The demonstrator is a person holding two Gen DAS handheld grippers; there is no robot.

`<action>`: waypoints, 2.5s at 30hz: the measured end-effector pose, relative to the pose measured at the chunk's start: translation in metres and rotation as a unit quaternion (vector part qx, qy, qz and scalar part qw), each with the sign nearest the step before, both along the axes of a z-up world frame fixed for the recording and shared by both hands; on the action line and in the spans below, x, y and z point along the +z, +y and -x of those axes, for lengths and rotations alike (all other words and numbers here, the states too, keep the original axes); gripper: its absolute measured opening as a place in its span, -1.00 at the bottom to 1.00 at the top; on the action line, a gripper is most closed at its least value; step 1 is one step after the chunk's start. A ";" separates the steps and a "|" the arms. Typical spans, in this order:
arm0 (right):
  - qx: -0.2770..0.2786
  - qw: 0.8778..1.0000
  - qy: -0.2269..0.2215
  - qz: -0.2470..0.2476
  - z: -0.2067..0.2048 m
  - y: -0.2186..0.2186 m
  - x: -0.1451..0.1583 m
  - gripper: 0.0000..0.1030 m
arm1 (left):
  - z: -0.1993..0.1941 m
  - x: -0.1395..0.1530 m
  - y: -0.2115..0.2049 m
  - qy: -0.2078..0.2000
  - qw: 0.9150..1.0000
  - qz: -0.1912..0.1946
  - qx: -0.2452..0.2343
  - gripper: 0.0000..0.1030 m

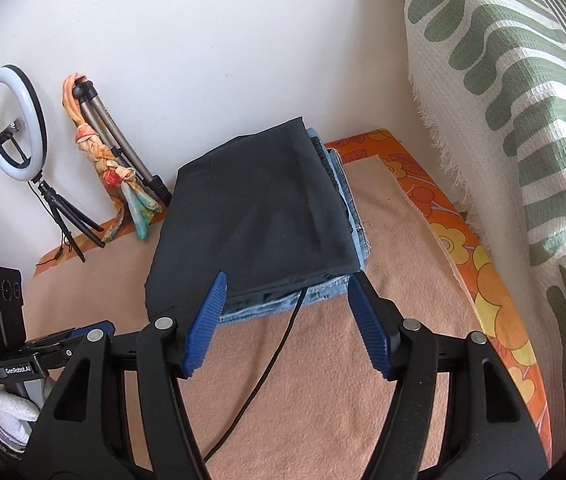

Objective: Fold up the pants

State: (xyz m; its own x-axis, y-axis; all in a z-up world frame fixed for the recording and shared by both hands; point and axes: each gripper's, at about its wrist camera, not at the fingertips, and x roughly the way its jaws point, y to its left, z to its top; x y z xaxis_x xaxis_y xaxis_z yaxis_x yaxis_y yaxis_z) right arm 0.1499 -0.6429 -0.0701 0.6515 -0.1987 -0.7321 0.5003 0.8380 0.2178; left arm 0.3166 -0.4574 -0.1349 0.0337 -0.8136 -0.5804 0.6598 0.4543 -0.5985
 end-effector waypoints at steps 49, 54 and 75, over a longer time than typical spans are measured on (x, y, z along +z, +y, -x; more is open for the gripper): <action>-0.041 0.993 -0.019 0.108 0.120 0.223 0.010 1.00 | 0.171 0.051 0.184 -0.322 0.936 -0.076 0.119 0.64; -0.046 0.993 -0.021 0.111 0.120 0.222 0.010 1.00 | 0.165 0.048 0.188 -0.297 0.941 -0.086 0.135 0.64; -0.049 0.991 -0.028 0.125 0.120 0.222 0.015 1.00 | 0.167 0.047 0.188 -0.331 0.925 -0.117 0.147 0.99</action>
State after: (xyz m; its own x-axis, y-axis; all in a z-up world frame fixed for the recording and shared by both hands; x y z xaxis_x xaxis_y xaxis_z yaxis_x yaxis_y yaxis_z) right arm 0.0296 -0.4208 -0.0552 0.6585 -0.4335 -0.6152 0.5750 0.8172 0.0396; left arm 0.1494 -0.2698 -0.0875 0.6445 -0.5677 -0.5123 0.6742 0.7379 0.0304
